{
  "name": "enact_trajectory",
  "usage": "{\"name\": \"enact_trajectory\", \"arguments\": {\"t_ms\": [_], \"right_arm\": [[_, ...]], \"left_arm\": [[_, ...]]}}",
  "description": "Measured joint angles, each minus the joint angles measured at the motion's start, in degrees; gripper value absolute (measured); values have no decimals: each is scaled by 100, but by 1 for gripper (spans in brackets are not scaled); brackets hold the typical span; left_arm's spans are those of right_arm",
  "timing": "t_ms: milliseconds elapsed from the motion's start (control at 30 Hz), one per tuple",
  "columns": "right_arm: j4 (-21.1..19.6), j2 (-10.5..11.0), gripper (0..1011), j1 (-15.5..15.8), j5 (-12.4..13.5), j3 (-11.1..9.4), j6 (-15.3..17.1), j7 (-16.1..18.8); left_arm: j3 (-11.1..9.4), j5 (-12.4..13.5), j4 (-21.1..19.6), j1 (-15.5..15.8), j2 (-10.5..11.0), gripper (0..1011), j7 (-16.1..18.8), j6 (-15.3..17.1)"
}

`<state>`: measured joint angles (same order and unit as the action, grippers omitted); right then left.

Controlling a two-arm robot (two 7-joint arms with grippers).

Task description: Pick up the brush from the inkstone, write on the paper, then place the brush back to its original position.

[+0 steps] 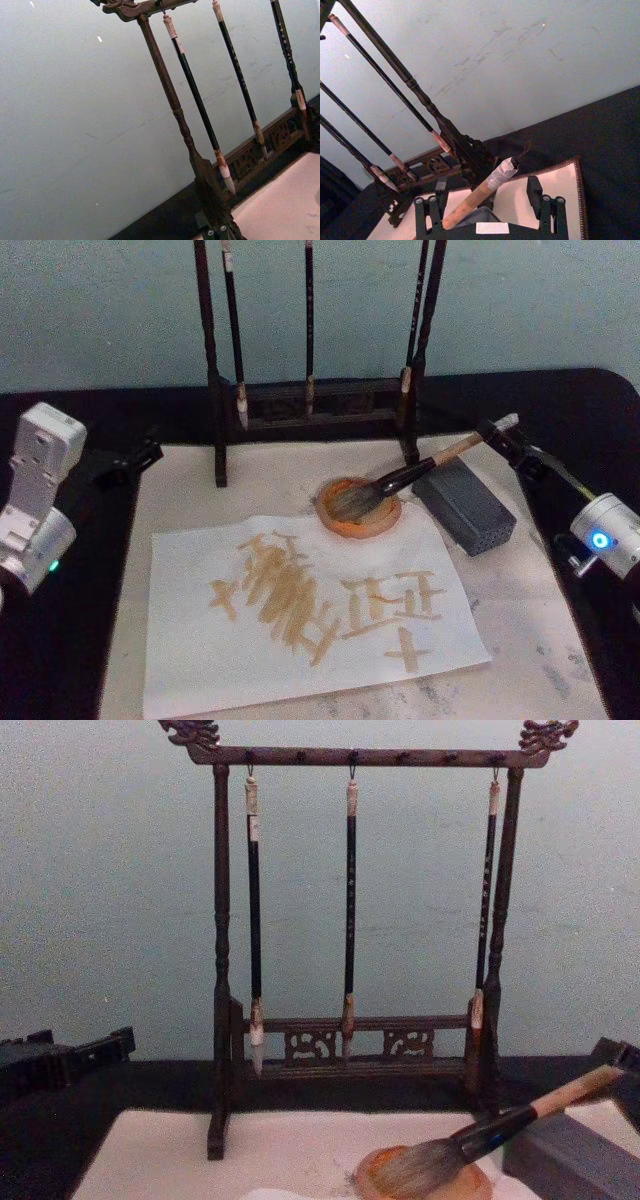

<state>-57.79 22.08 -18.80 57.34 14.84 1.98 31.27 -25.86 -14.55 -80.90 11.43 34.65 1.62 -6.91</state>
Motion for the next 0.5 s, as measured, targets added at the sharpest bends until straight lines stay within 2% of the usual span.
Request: {"name": "enact_trajectory", "arguments": {"t_ms": [500], "right_arm": [[432, -169, 1008, -312, -87, 43, -7, 205]], "left_arm": [[0, 0, 0, 0, 0, 1002, 0, 0]]}}
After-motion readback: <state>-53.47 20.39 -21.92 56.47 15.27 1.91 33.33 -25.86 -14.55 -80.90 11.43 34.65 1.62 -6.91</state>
